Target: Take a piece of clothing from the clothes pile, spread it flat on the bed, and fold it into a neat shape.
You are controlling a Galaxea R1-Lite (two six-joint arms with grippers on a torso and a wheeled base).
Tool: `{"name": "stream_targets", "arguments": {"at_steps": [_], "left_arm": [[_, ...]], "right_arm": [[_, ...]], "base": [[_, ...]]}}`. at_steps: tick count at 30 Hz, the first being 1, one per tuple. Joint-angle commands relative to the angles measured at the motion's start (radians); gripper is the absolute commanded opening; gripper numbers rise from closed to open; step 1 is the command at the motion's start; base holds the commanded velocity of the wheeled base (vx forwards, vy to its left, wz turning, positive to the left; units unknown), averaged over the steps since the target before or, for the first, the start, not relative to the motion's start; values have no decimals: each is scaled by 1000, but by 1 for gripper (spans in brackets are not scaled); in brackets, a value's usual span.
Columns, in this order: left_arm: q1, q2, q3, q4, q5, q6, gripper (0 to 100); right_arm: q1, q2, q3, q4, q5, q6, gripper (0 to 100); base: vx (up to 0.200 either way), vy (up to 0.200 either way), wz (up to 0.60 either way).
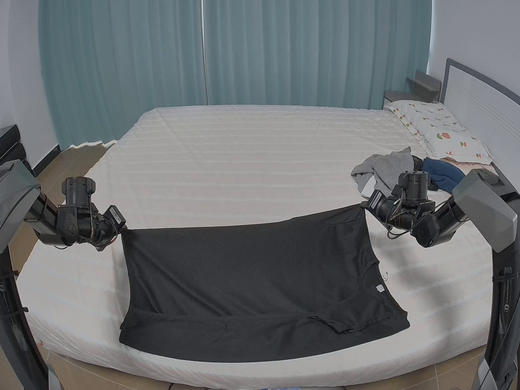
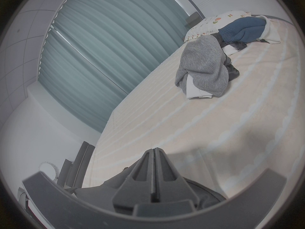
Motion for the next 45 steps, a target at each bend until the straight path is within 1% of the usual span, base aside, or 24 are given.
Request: {"name": "stream_targets", "arguments": {"at_steps": [1,3,5,7,8,11,20,27,29,36,40,43,45], "left_arm": [[-1,-1,6,2,1,2,0],[0,-2,20,2,1,8,0],[0,-5,37,2,1,27,0],[-1,-7,44,2,1,36,0],[-1,-10,64,1,1,71,0],[-4,-10,78,-3,6,102,0],[-24,2,23,-9,11,94,0],[-32,4,-22,-6,11,27,0],[-32,2,-23,-4,11,25,0],[-35,-2,-11,10,11,34,0],[-34,-34,6,80,11,38,0],[-34,-54,26,106,9,67,0],[-34,-56,50,106,11,104,0]], "right_arm": [[-2,-43,42,14,24,-4,0],[-5,-63,66,33,54,-6,0],[-6,-77,83,49,67,-7,0],[-8,-80,88,52,68,-7,0],[-11,-83,105,60,68,-18,0],[-20,-89,124,60,68,-36,0],[-46,-85,94,37,67,-24,0],[-48,-76,65,34,65,-21,0],[-48,-77,65,34,67,-18,0],[-48,-85,92,43,68,-16,0],[-48,-111,146,45,70,-32,0],[-48,-134,184,48,93,-47,0],[-48,-154,223,51,111,-58,0]], "base": [[0,0,0],[0,0,0],[0,0,0],[0,0,0],[0,0,0],[0,0,0],[0,0,0],[0,0,0],[0,0,0],[0,0,0],[0,0,0],[0,0,0],[0,0,0]]}}
